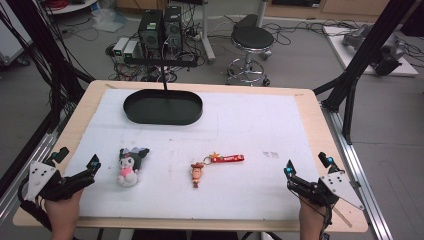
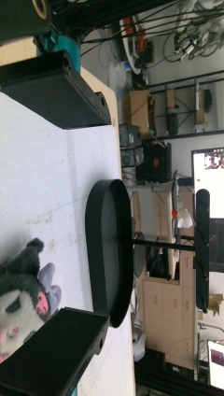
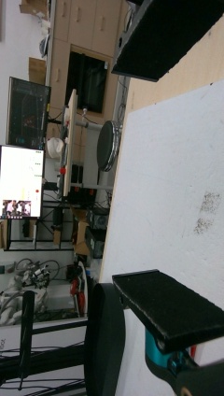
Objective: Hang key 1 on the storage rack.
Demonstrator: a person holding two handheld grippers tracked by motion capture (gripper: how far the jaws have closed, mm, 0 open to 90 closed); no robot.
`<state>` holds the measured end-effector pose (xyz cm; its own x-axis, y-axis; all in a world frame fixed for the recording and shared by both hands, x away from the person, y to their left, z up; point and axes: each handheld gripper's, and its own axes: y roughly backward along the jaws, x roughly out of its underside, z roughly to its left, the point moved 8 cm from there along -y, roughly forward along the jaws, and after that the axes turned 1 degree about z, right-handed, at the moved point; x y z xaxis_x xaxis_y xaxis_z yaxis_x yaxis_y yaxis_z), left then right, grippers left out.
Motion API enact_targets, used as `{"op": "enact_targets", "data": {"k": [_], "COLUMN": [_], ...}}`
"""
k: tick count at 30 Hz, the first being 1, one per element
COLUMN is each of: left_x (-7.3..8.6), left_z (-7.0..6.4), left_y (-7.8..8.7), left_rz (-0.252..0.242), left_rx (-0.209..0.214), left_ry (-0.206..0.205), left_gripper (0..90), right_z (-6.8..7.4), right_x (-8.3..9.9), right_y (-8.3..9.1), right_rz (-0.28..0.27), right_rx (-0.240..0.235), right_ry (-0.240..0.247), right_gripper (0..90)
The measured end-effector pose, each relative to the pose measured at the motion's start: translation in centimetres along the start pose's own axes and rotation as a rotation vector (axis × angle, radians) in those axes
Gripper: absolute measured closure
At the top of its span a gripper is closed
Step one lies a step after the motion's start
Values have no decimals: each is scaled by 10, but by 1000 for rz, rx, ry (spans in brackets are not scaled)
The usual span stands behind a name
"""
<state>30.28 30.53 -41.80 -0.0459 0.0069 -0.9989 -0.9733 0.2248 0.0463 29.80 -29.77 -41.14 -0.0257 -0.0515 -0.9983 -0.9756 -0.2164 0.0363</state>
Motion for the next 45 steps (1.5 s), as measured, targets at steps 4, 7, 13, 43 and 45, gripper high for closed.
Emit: {"op": "enact_targets", "data": {"k": [4,7,13,43,45], "left_x": [-2,-1,0,-8,-8], "left_z": [-6,-8,-16,-132,-141], "left_y": [-1,-1,0,-2,-3], "left_rz": [10,26,55,141,143], "left_rx": [-10,-26,-33,44,47], "left_ry": [-15,-11,-9,55,52], "left_gripper": [60,61,60,60,61], "right_z": [-1,-2,0,-11,-12], "right_x": [0,1,0,-5,-5], "right_y": [-1,-3,-6,-8,-8], "right_rz": [-1,3,5,-16,-13], "right_rx": [1,1,-8,19,23], "right_ry": [1,-8,-6,-44,-42], "right_gripper": [13,13,13,13,13]}}
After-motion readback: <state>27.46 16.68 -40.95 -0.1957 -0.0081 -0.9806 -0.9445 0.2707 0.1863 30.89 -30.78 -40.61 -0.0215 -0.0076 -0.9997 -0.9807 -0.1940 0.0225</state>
